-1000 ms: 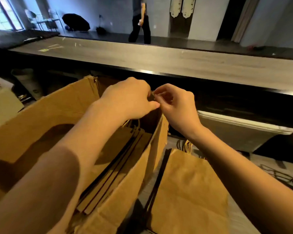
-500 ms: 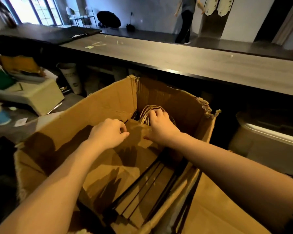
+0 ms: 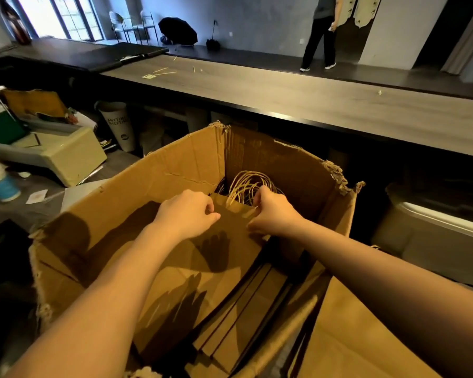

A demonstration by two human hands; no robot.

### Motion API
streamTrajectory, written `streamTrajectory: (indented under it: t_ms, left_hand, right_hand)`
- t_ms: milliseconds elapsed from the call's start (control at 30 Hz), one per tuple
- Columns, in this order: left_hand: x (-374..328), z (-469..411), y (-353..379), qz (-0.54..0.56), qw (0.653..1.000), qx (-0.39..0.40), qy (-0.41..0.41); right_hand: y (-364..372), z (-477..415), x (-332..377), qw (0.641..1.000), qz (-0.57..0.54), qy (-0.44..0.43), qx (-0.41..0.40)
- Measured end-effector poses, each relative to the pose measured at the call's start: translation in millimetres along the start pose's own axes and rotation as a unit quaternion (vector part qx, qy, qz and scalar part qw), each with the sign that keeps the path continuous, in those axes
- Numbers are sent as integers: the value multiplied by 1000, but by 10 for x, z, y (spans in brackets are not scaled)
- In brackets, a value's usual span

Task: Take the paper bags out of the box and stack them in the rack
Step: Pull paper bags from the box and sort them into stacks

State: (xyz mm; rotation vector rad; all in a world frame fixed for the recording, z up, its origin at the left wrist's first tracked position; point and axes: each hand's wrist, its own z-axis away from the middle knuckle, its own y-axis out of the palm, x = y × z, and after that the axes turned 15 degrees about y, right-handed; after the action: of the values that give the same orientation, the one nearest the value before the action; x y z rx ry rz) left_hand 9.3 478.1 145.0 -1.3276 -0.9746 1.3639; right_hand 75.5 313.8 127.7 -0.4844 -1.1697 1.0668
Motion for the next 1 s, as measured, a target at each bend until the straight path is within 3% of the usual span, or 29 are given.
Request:
streamTrajectory:
  t_ms: [133, 200, 300, 367, 467, 567, 800, 1000]
  left_hand:
    - [41, 17, -22, 13, 1000, -12, -4]
    - [68, 34, -30, 16, 1000, -20, -10]
    - [114, 57, -16, 26, 999, -20, -16]
    - [149, 61, 5, 34, 999, -16, -20]
    - [198, 67, 18, 51, 998, -13, -36]
    - [217, 72, 24, 74, 996, -24, -49]
    - [199, 79, -4, 92, 988, -84, -94]
    - [-16, 108, -400, 85, 970, -194, -122]
  right_hand:
    - [-43, 23, 41, 985, -170, 31, 25]
    - [-46, 82, 81, 969, -223, 49, 96]
    - [-30, 183, 118, 922, -269, 52, 272]
    - [-18, 204, 109, 911, -256, 46, 321]
    - [-42, 232, 113, 934, -214, 42, 283]
    - [-113, 279, 127, 934, -256, 12, 247]
    - [-443, 502, -40, 886, -411, -40, 213]
    - [-871, 680, -429, 820, -539, -33, 188]
